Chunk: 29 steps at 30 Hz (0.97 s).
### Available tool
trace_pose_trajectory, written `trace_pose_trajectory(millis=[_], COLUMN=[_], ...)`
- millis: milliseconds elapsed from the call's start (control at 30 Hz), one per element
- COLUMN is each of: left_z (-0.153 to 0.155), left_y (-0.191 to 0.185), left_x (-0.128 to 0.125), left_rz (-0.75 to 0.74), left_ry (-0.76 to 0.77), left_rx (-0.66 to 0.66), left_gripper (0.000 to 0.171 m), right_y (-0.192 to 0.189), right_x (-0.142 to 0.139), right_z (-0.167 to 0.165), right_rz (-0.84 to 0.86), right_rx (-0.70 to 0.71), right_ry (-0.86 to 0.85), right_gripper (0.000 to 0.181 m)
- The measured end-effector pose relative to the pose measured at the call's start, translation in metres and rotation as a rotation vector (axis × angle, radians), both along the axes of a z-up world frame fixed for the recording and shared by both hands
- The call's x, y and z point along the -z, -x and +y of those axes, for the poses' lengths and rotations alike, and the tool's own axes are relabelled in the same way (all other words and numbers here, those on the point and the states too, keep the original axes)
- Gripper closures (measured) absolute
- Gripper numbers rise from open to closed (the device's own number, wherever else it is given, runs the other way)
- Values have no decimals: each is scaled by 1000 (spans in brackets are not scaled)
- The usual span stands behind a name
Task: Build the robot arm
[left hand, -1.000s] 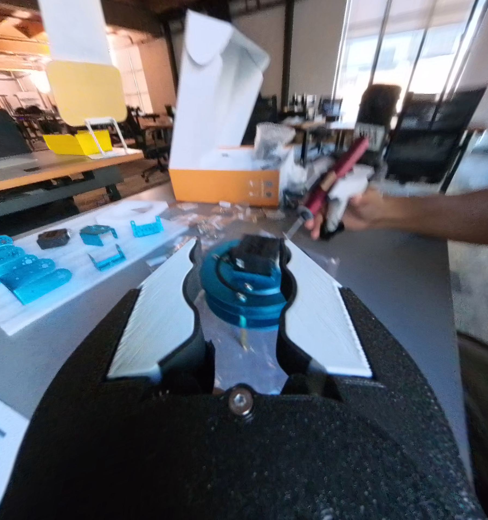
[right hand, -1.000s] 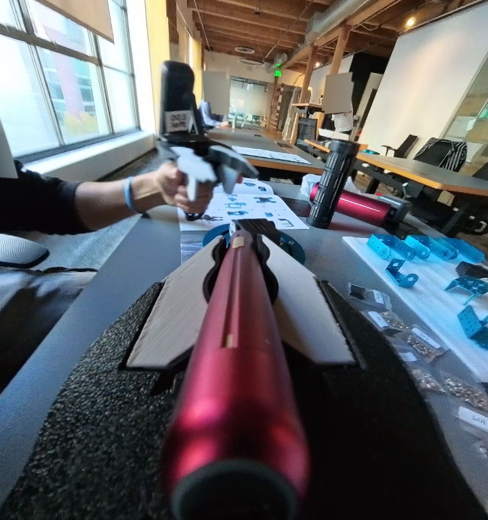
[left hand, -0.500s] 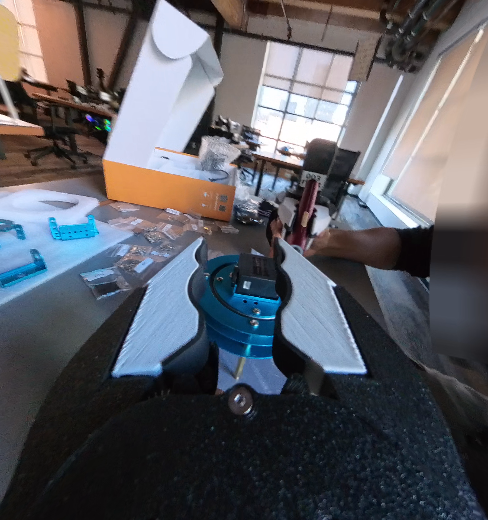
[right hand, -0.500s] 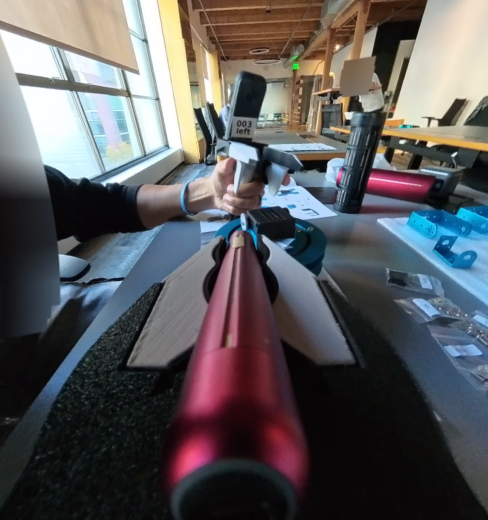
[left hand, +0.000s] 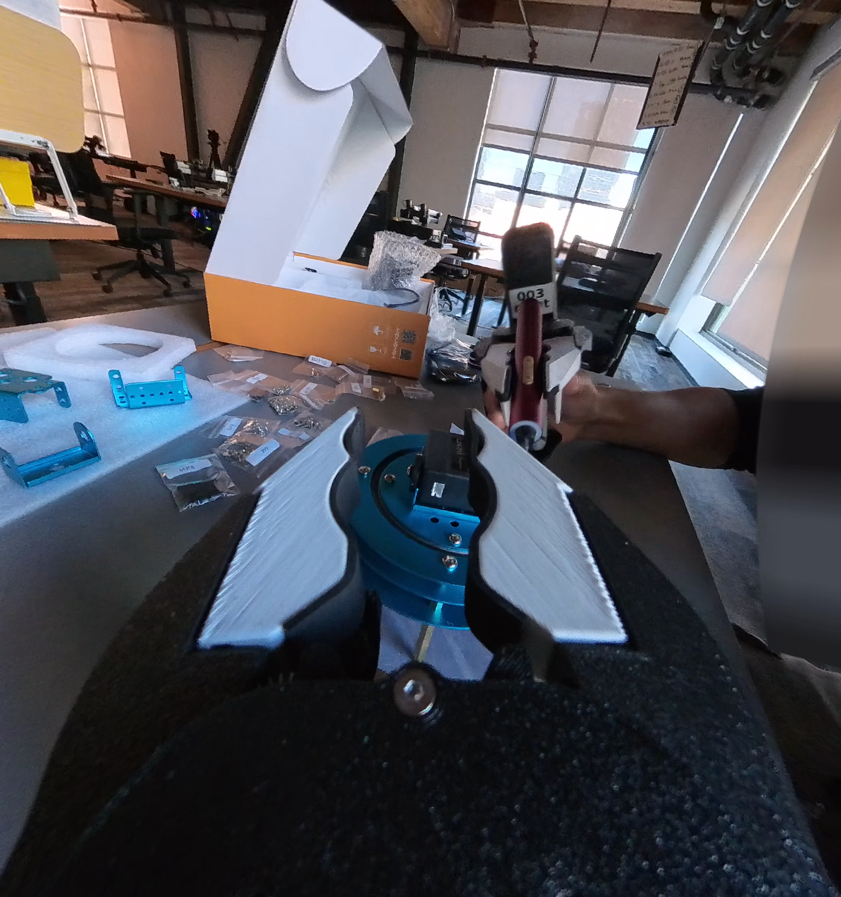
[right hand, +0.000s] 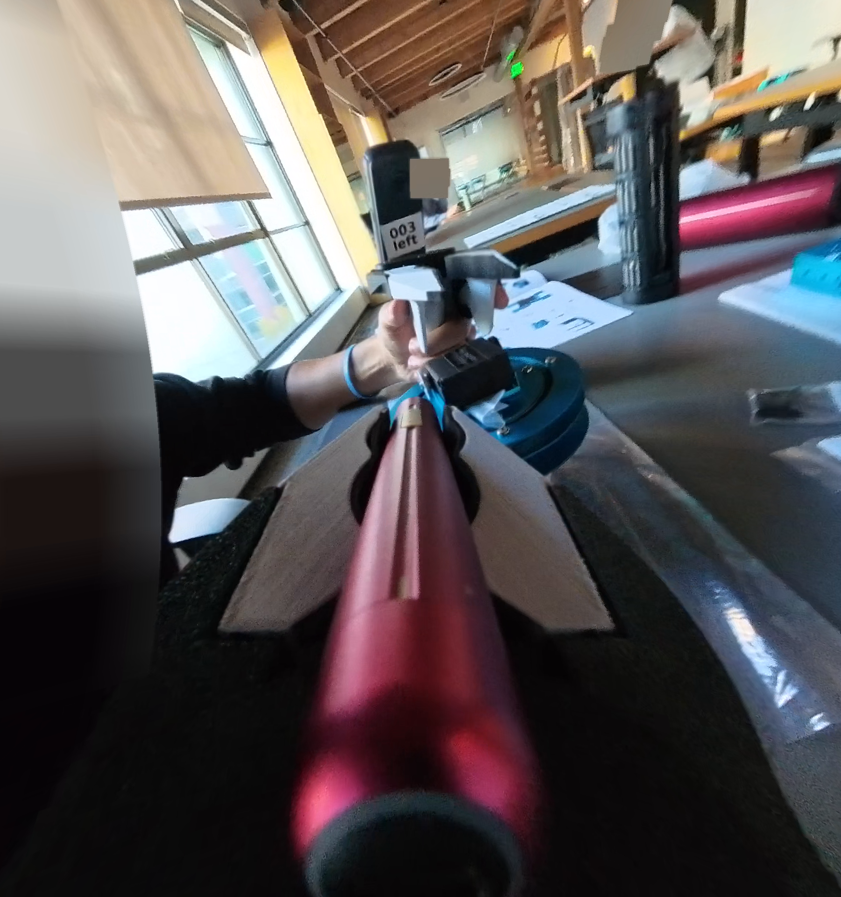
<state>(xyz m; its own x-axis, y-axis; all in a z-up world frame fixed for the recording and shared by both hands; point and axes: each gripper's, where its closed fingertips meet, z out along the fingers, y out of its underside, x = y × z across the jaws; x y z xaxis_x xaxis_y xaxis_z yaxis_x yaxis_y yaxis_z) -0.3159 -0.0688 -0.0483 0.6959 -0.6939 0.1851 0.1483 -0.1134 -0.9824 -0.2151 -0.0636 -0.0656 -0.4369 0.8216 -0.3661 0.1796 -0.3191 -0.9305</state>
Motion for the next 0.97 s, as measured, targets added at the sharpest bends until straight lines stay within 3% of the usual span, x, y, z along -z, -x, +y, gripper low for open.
trace_pose_trajectory(millis=[200, 700, 833, 967], left_z=[-3, -9, -28, -61], left_y=[-1, -9, -21, -52], left_x=[-4, -5, -18, -22], left_rz=[-29, 17, 84, 135], left_ry=[3, -29, -120, -161], left_rx=[14, 26, 66, 222], left_gripper=[132, 131, 127, 132], right_y=[3, 4, -2, -13], right_x=[3, 4, -4, -25], right_z=[9, 9, 4, -13], right_rz=[-44, -46, -17, 54], right_rx=[-1, 5, -33, -168], right_ry=[123, 109, 127, 214], right_gripper=[160, 161, 160, 161])
